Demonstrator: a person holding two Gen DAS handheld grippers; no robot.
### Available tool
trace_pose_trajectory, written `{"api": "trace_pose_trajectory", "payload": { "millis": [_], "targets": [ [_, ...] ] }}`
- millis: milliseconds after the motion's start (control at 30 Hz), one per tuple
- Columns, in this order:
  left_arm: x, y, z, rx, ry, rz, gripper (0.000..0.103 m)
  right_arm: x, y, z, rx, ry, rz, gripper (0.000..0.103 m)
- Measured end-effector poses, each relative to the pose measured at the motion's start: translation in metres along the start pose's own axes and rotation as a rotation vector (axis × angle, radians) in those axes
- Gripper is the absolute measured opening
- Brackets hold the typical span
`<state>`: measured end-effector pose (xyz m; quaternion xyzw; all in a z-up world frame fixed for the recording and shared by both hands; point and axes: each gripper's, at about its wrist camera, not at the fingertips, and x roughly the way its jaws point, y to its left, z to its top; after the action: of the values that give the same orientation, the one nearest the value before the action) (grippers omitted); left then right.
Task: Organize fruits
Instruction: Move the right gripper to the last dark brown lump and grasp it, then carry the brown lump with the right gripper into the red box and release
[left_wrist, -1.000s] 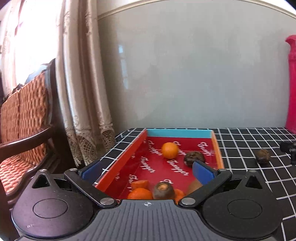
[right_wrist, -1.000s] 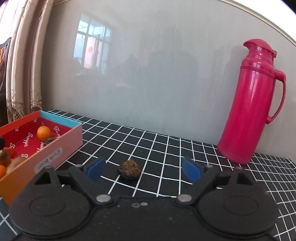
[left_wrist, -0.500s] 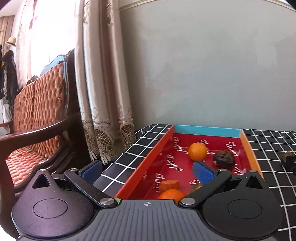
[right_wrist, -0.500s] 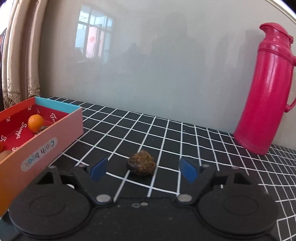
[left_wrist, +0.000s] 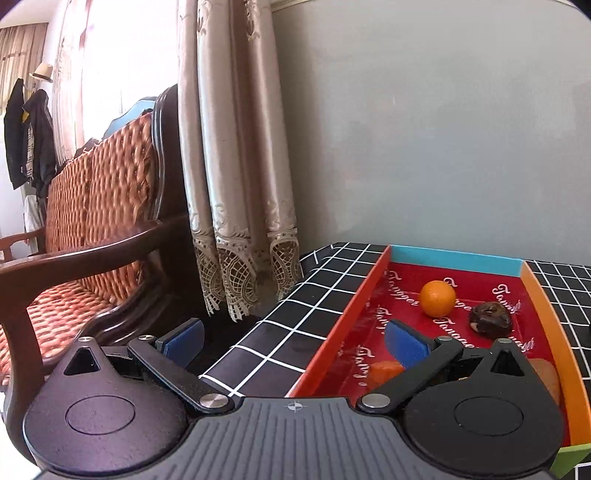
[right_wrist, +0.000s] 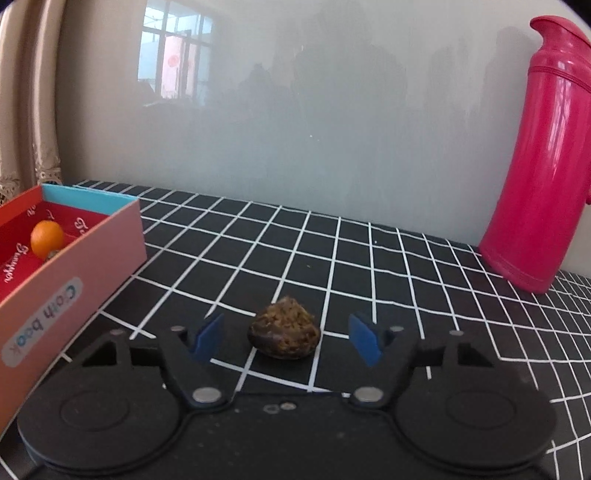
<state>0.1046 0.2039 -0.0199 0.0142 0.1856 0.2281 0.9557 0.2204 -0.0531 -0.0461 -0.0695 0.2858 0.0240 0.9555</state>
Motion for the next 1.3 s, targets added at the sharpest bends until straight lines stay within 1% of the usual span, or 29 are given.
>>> {"api": "trace_pose_trajectory", "payload": {
  "millis": [67, 167, 300, 333, 367, 567, 733, 1033, 1300],
  "targets": [
    [0.001, 0.003, -0.001, -0.003, 0.000, 0.005, 0.103, 0.003, -0.001, 0.001, 0.004, 0.008, -0.002, 0.069],
    [0.002, 0.005, -0.001, -0.004, 0.004, 0.003, 0.103, 0.007, -0.003, 0.001, 0.011, 0.037, 0.004, 0.063],
    [0.002, 0.007, 0.000, 0.000, 0.006, 0.001, 0.103, 0.011, -0.003, 0.003, 0.018, 0.045, 0.012, 0.060],
    [0.002, 0.007, 0.000, 0.000, 0.005, 0.000, 0.103, 0.011, -0.004, 0.003, 0.019, 0.044, 0.020, 0.056],
    [0.002, 0.007, 0.001, -0.003, 0.006, -0.001, 0.103, 0.011, -0.004, 0.003, 0.027, 0.042, 0.032, 0.044],
    [0.000, 0.006, 0.000, 0.007, 0.015, 0.002, 0.103, 0.005, -0.004, 0.000, 0.042, 0.043, 0.029, 0.043],
    [-0.005, 0.010, -0.001, 0.003, 0.012, 0.001, 0.103, -0.010, -0.003, 0.001, 0.033, 0.023, 0.031, 0.043],
    [-0.018, 0.008, -0.002, -0.003, 0.005, -0.018, 0.103, -0.052, 0.003, 0.014, 0.011, -0.037, 0.051, 0.043],
    [-0.035, 0.016, -0.008, -0.010, 0.010, -0.017, 0.103, -0.076, 0.021, 0.021, -0.021, -0.078, 0.090, 0.043]
  ]
}}
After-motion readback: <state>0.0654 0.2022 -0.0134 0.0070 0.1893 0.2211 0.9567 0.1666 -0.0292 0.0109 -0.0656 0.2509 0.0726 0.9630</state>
